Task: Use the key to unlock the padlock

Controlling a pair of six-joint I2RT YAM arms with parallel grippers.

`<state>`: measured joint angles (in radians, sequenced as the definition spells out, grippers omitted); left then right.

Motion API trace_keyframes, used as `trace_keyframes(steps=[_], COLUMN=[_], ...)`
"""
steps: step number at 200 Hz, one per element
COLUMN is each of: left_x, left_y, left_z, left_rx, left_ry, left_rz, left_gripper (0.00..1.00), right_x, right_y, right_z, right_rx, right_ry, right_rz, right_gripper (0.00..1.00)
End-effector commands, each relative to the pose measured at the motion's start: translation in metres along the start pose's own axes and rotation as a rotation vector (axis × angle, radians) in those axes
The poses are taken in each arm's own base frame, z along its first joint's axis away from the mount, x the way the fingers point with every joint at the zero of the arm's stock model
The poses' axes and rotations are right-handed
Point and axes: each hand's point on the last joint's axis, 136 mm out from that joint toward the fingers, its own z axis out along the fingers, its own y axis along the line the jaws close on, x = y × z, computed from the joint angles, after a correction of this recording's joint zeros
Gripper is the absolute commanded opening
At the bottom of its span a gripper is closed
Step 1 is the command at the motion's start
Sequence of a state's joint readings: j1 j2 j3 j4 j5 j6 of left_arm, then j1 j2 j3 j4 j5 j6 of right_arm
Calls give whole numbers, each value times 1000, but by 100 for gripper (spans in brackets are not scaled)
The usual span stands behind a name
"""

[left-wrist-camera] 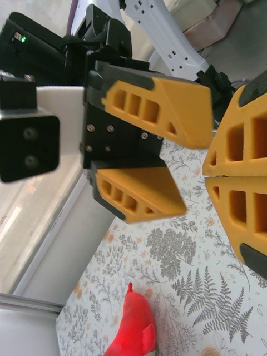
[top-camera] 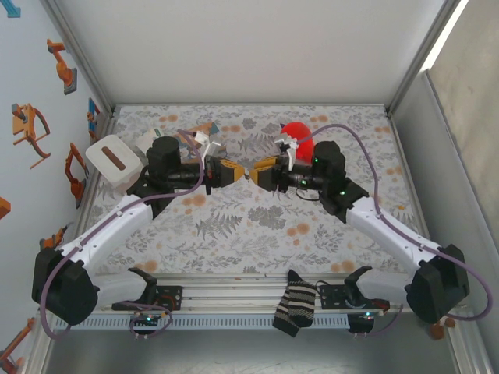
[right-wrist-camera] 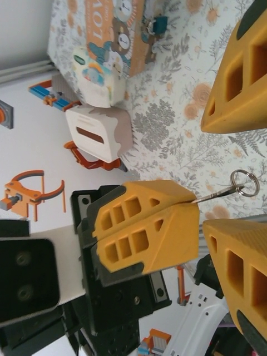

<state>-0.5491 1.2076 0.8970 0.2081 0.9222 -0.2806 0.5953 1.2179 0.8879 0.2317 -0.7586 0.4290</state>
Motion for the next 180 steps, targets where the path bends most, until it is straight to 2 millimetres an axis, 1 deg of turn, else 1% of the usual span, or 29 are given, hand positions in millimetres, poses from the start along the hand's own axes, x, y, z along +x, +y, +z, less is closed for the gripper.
trace_keyframes(steps=[1, 59, 124, 157, 180], left_x=[-5, -4, -5, -5, -5], left_y=[-3, 2, 7, 10, 10], left_z=[-3, -3, -4, -4, -4], left_rx=[-1, -19, -45, -53, -54], left_ry=[-9, -5, -11, -14, -13], left_rz=[36, 29, 24, 20, 17], left_gripper=[0, 0, 0, 0, 0], right_x=[-10, 3, 13, 18, 16], right_y=[13, 10, 8, 9, 9], right_z=[7, 10, 8, 12, 13], right_rx=[-63, -67, -51, -62, -61], right_ry=[-16, -6, 23, 41, 33], right_rz=[-9, 27, 48, 63, 56], right_gripper=[41, 34, 33, 31, 30])
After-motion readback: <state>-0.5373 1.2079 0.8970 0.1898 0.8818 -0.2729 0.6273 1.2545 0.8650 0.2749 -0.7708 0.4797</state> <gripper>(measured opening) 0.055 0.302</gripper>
